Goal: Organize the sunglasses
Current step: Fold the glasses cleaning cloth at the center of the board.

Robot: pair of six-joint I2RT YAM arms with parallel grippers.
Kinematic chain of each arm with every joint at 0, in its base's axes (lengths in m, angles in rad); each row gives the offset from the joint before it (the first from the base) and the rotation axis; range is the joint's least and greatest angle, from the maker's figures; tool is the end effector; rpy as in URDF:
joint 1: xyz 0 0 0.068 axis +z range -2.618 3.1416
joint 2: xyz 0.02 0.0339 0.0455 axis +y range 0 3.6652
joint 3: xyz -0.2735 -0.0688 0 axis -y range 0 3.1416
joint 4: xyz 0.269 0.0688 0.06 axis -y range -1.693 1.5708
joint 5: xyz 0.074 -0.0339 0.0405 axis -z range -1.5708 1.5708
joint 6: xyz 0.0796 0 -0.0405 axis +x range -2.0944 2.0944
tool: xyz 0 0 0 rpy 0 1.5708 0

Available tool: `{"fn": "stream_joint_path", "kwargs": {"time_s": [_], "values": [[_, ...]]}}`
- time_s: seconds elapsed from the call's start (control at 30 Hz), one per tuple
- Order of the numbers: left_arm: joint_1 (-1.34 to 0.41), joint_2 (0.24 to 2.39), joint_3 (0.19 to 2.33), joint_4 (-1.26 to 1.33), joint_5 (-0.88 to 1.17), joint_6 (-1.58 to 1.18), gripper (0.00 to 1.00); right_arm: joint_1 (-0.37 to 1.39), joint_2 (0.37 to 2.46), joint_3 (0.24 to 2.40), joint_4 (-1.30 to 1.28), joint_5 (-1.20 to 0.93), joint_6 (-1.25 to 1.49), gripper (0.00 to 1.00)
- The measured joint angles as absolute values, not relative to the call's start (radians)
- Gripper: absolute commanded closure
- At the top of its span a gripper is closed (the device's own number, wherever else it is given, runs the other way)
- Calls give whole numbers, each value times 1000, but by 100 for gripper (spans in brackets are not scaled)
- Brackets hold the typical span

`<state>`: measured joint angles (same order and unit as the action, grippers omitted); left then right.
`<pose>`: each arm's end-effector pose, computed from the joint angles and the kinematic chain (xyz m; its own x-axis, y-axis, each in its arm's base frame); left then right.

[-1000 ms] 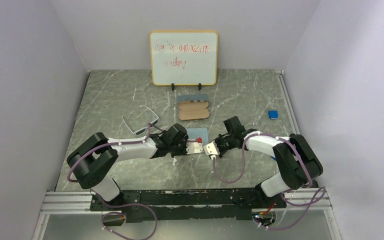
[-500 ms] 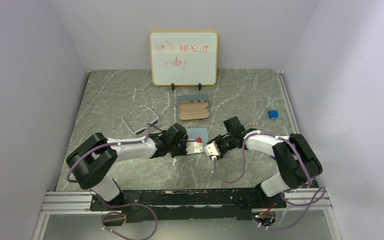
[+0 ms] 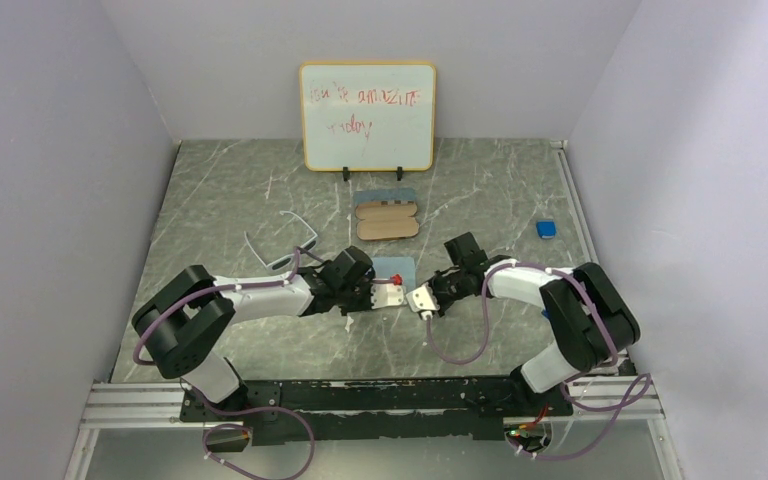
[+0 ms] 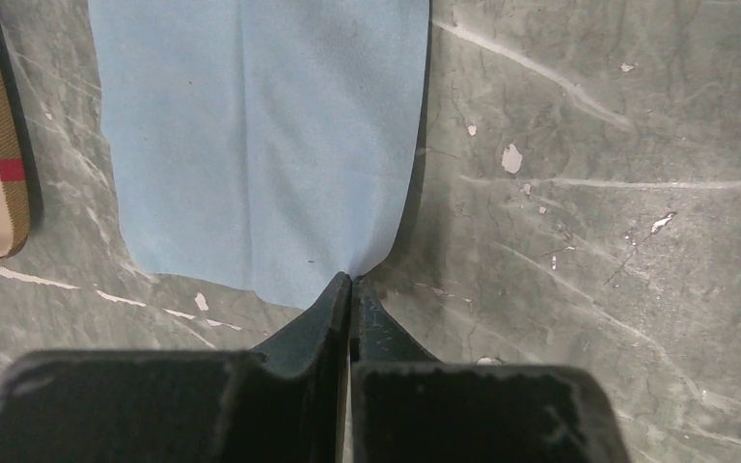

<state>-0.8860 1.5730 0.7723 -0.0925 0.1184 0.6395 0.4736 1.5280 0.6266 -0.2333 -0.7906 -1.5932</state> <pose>0.2121 -0.2746 0.1164 0.0916 0.8248 -0.5580 0.9488 0.0978 0.3003 0.2209 0.1768 0.0952 0.6059 -0.4797 -0.6346 -0.7933 -0.4243 -0.4367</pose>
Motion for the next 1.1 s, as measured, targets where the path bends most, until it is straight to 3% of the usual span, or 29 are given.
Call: {"fn": "stream_joint_path", "kwargs": {"time_s": [0.2, 0.33, 0.87, 1.1], "values": [[-879, 1573, 772, -96, 118, 639, 95, 475, 1546, 641, -235, -793, -1593, 82], [-873, 1573, 772, -97, 119, 635, 95, 475, 1558, 652, -240, -794, -1592, 100], [-839, 1566, 807, -122, 172, 584, 95, 457, 1547, 712, -325, -823, -1533, 100], [-822, 1566, 840, -133, 243, 555, 95, 426, 1518, 725, -342, -885, -1513, 63]]}}
